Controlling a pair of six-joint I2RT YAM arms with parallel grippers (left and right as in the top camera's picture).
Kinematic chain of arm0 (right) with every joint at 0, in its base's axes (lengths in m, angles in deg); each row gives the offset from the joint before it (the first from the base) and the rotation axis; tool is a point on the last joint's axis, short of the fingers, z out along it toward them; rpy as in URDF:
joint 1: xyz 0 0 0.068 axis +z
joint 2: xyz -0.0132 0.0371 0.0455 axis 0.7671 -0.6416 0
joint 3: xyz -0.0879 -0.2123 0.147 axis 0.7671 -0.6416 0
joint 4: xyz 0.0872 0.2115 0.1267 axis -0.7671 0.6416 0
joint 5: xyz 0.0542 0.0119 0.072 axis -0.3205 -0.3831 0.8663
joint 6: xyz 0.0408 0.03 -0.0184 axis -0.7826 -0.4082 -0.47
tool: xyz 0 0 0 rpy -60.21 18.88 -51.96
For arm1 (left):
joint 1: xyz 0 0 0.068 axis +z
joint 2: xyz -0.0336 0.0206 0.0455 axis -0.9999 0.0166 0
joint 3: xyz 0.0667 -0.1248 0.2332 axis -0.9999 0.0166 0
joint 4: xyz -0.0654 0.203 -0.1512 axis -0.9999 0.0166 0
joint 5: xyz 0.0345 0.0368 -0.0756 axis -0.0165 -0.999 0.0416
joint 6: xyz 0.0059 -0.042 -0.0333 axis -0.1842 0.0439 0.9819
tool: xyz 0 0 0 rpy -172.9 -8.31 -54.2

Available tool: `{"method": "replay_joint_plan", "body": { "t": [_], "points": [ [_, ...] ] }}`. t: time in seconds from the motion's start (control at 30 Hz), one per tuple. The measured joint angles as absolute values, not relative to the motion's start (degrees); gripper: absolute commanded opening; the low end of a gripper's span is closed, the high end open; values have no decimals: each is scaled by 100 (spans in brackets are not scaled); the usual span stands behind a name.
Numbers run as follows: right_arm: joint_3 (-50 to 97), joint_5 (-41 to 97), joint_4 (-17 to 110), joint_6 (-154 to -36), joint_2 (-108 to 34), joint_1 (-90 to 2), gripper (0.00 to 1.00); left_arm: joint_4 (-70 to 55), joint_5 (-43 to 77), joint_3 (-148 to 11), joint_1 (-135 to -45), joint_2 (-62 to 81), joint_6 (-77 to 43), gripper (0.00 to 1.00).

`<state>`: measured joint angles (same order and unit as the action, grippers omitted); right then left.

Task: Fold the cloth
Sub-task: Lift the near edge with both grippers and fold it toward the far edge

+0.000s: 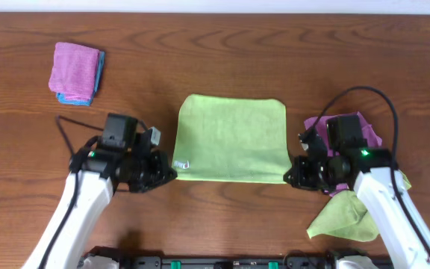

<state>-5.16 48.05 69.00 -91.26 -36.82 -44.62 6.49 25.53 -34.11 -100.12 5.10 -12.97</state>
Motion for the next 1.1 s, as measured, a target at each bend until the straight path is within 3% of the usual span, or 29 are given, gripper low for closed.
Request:
{"method": "replay_joint_plan", "body": {
  "t": [0.13, 0.3, 0.9, 1.1],
  "points": [
    [-516, 4798, 7055, -9126, -3398, -4376, 1, 780, 2302, -3411, -10124, -45, -1157, 6],
    [-516, 4659, 6070, -9294, -3400, -4357, 1, -76, 1762, -3400, -10154, -25, -995, 6],
    [-496, 4477, 2212, -10203, -5360, -4352, 2, -4234, 1486, -3396, -10038, 2748, -480, 6],
    [-490, 4499, 2078, -10404, -5430, -4352, 2, -4148, 1727, -3573, -9820, 3000, -383, 6]
  ]
}}
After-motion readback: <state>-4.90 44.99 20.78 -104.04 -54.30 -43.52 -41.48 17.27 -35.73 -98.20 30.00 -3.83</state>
